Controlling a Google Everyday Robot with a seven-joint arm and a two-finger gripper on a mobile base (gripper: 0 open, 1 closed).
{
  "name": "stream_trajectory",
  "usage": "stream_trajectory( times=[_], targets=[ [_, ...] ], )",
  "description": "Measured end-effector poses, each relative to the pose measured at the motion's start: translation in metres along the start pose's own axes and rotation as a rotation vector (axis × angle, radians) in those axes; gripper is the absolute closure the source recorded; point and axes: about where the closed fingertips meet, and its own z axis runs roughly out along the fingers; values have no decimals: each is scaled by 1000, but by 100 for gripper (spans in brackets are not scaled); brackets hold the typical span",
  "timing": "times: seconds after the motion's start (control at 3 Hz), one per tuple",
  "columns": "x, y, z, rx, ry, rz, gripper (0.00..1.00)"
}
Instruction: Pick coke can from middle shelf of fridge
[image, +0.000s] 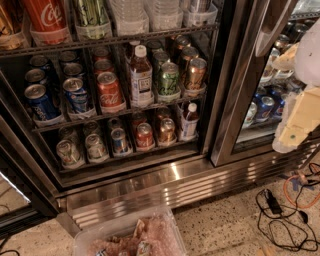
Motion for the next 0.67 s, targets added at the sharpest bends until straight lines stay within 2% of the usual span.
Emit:
stream_trajectory(
  times=[0.67],
  targets=[
    [-4, -2, 10, 4, -65, 22, 0]
  ],
)
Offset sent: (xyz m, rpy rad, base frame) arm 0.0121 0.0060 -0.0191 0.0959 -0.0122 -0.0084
